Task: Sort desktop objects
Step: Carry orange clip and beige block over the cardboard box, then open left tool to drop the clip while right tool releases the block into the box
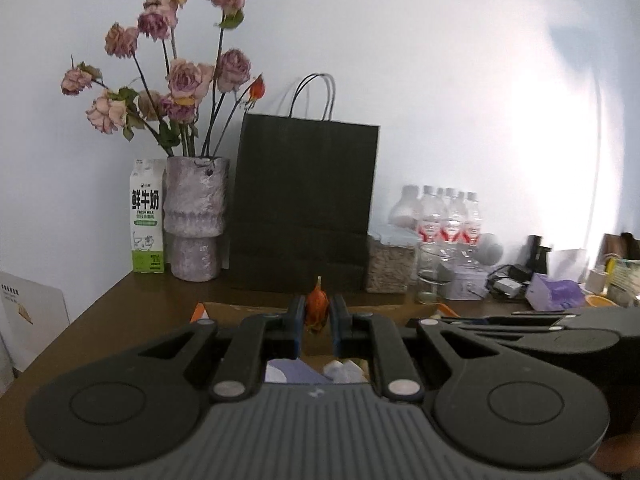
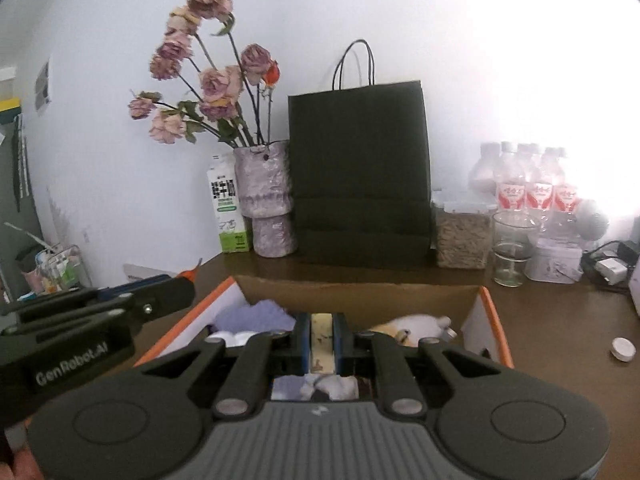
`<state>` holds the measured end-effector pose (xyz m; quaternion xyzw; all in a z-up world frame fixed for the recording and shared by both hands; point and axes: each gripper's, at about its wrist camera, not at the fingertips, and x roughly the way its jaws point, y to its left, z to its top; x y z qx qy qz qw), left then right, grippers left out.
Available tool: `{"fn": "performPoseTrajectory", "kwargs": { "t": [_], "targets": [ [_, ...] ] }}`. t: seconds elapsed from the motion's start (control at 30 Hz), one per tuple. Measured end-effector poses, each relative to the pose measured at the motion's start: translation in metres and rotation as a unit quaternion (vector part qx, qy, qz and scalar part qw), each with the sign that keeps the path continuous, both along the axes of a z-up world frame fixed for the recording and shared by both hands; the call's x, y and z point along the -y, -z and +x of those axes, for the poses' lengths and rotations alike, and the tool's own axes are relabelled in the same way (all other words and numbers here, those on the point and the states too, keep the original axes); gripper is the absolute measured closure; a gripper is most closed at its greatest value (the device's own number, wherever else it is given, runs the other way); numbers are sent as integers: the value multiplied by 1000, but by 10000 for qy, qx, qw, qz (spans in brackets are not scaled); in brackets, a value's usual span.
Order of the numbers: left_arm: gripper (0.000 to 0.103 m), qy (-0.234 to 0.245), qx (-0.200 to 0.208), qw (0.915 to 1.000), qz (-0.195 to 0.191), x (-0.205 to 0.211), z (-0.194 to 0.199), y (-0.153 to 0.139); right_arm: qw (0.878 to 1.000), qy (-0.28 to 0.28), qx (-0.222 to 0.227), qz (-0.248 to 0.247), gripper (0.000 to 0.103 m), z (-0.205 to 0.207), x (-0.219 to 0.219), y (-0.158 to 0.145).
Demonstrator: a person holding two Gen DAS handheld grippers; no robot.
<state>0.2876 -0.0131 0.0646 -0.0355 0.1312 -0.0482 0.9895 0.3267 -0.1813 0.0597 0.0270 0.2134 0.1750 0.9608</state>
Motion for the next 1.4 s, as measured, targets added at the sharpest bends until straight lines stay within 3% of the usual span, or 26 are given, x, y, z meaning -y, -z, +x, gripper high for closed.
{"fn": "performPoseTrajectory", "kwargs": {
  "t": [0.27,0.53,0.57,0.6,0.7,0.73,0.8,0.9,0.97,1.0,1.07,1.4],
  "targets": [
    [89,-155,-452,9987,191,-11,53,33,9992,-67,-284,-259,93,51,-24,31],
    [88,-259,-583,9970,435,-10,54,49,9976,-167,-499,-447,90,58,-27,50],
    [85,-294,-571,9968,475,-10,52,50,9976,-151,-492,-469,89,57,-27,50],
    [75,-317,-567,9966,498,-9,51,50,9976,-124,-477,-494,89,56,-28,50],
    [54,-597,-438,9950,671,-7,44,46,9984,-61,-380,-425,66,49,-26,46],
    [51,-686,-372,9941,748,-6,42,45,9986,-7,-333,-421,62,47,-25,44],
    [31,-922,-267,9922,795,-7,38,41,9988,65,-223,-443,59,43,-24,40],
    [11,-1220,-217,9896,732,-13,33,34,9989,192,-130,-407,46,38,-20,33],
    [0,-1372,-191,9886,597,-20,30,28,9989,286,-64,-365,27,35,-16,28],
    [0,-1367,-176,9890,534,-23,29,26,9989,319,-32,-337,22,34,-14,25],
    [0,-1242,-190,9914,378,-29,28,21,9991,305,14,-285,0,31,-10,20],
    [0,-1018,-288,9941,227,-28,9,11,9992,265,80,-281,0,8,-5,4]
  ]
}}
